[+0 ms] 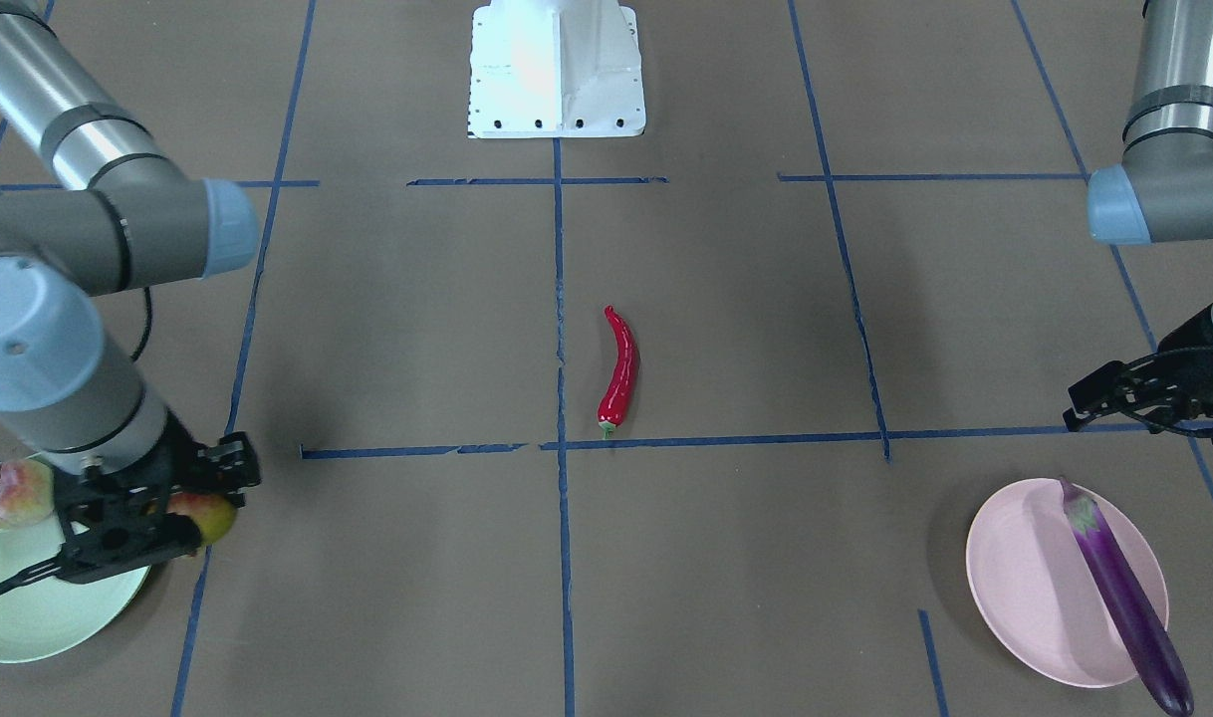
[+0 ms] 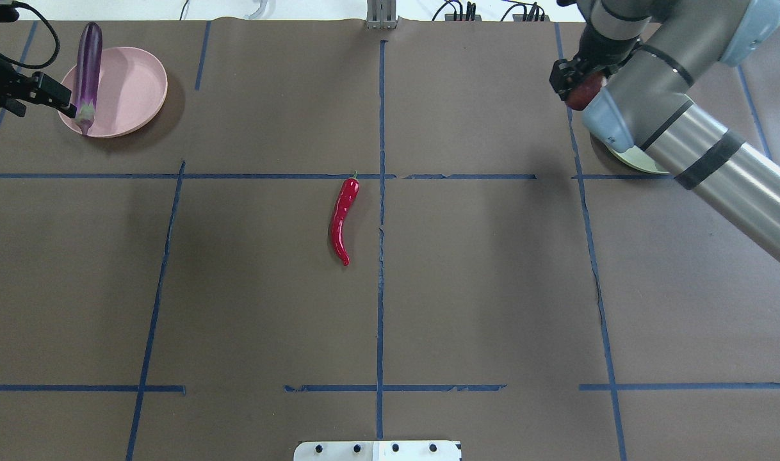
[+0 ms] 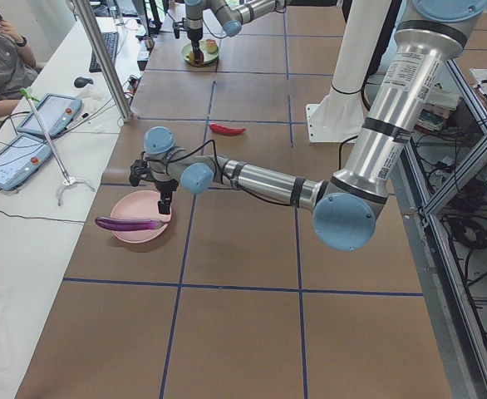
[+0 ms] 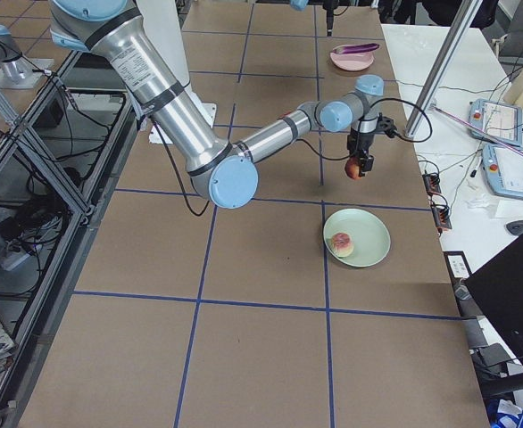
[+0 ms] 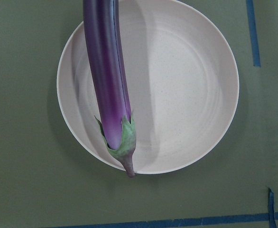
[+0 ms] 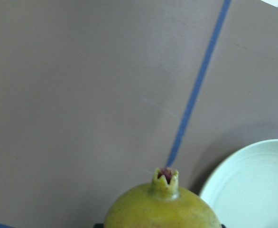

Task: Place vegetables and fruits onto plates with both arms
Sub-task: 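Carry the pomegranate with the right gripper onto the green plate and release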

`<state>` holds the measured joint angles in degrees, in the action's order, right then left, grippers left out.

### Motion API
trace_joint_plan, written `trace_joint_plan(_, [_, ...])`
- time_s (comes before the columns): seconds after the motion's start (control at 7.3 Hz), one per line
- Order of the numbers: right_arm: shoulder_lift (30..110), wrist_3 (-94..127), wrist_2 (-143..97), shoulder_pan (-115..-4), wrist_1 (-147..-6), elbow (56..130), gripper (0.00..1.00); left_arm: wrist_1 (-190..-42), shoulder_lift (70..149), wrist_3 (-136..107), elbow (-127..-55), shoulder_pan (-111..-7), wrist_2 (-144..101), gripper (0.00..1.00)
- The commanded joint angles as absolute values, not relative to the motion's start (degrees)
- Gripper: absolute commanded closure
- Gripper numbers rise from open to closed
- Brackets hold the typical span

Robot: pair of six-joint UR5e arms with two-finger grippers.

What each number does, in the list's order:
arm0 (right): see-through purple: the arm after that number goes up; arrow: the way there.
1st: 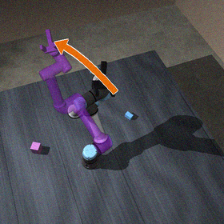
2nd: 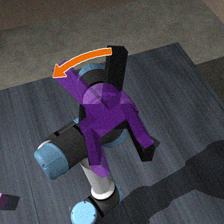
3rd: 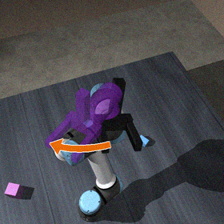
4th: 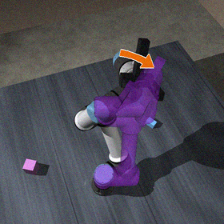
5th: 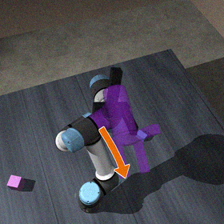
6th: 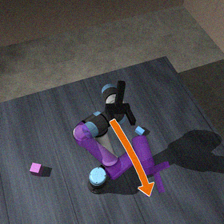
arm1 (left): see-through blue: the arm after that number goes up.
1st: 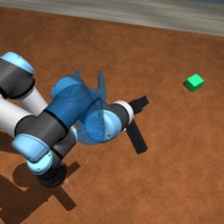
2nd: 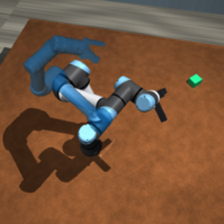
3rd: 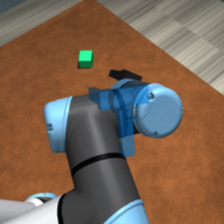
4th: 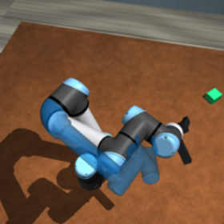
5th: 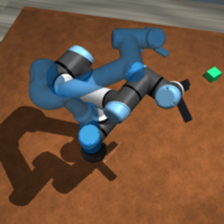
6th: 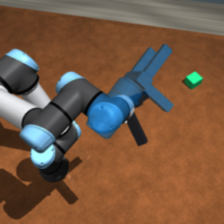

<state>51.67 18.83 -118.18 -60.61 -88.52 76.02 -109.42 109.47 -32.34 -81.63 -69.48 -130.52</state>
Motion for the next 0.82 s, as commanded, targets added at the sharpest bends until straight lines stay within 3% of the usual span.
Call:
trace_joint_plan(0.0, [53.0, 12.0, -120.6, -64.8, -73.5, 62.1, 0.98, -109.4, 109.5, -32.3, -81.6, -69.3, -130.5, 0.0])
trace_joint_plan(0.14, [53.0, 12.0, -120.6, -64.8, -69.6, 58.2, 0.95, -109.4, 109.5, -32.3, -81.7, -69.2, -130.5, 0.0])
trace_joint_plan(0.41, [53.6, 12.0, -120.3, -63.8, -69.2, 57.4, 0.2, -109.4, 109.5, -32.3, -82.0, -69.2, -130.5, 0.0])
trace_joint_plan(0.55, [54.0, 12.0, -120.4, -63.9, -69.2, 57.9, 0.0, -109.5, 109.6, -32.3, -82.0, -69.2, -130.5, 0.0])
trace_joint_plan(0.68, [54.0, 11.7, -120.8, -65.1, -69.9, 59.8, 0.0, -109.7, 109.7, -32.3, -82.2, -68.1, -130.6, 0.0])
